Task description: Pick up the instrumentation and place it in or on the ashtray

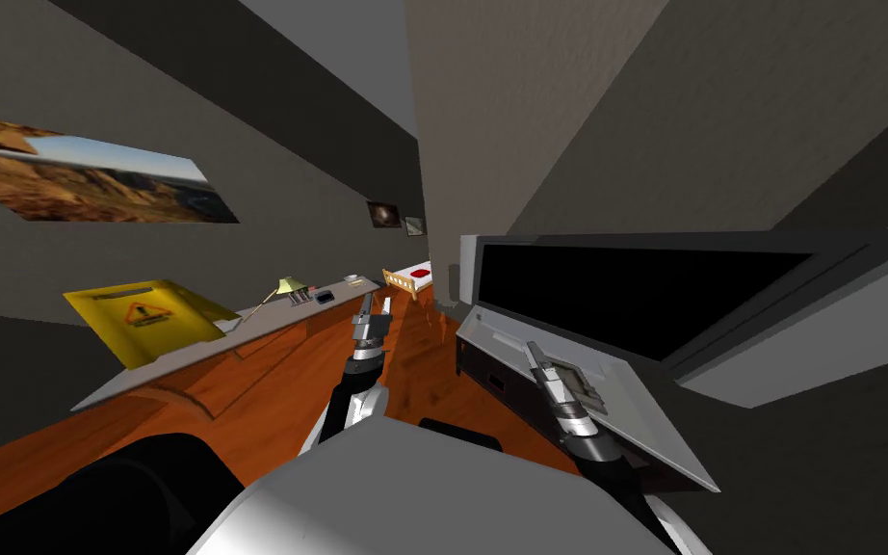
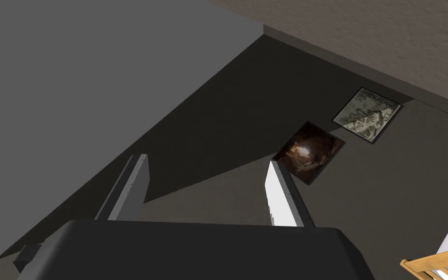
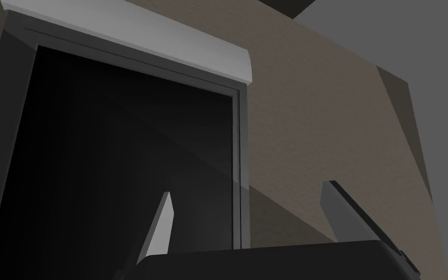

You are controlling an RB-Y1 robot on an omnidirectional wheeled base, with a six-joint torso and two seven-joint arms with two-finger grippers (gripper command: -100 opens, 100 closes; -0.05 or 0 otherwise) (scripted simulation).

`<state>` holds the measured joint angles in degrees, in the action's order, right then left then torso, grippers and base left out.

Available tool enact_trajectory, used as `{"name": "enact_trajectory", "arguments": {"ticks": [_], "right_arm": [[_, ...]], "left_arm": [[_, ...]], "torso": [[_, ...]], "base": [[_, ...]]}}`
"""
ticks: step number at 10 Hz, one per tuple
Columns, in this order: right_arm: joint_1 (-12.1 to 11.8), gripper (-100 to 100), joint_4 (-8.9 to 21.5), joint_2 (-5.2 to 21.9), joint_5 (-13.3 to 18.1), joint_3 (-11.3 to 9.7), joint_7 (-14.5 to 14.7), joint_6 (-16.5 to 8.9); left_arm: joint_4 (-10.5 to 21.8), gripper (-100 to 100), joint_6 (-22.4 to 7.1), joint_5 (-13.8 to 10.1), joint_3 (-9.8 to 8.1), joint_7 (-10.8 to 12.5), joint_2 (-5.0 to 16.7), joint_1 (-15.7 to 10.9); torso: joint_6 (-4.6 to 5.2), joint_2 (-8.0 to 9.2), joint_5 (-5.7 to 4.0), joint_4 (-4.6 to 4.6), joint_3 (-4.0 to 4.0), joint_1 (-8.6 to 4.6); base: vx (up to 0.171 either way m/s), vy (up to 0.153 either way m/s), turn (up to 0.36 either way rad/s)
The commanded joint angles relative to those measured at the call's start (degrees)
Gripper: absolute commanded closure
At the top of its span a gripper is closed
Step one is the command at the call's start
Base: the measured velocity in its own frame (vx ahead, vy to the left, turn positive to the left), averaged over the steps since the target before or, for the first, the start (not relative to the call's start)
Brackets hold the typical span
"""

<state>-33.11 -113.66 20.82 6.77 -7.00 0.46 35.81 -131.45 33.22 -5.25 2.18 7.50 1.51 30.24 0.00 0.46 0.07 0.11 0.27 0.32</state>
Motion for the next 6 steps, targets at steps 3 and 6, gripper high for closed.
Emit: {"name": "enact_trajectory", "arguments": {"ticks": [3, 6], "right_arm": [[0.9, -100, 5.2, 2.8, 0.6, -1.4, 1.2, -0.7], [1.2, -100, 10.1, 6.3, 1.6, -3.4, 2.7, -0.9]], "left_arm": [[0.0, 0, 0.0, 0.0, 0.0, 0.0, 0.0, 0.0], [0.0, 0, 0.0, 0.0, -0.02, 0.0, 0.0, 0.0]], "torso": [[-0.02, -0.24, -0.03, -0.04, -0.13, -0.17], [0.03, -0.4, -0.06, -0.08, -0.23, -0.33]], "base": [[-0.037, 0.064, 0.141], [-0.001, 0.043, 0.199]]}}
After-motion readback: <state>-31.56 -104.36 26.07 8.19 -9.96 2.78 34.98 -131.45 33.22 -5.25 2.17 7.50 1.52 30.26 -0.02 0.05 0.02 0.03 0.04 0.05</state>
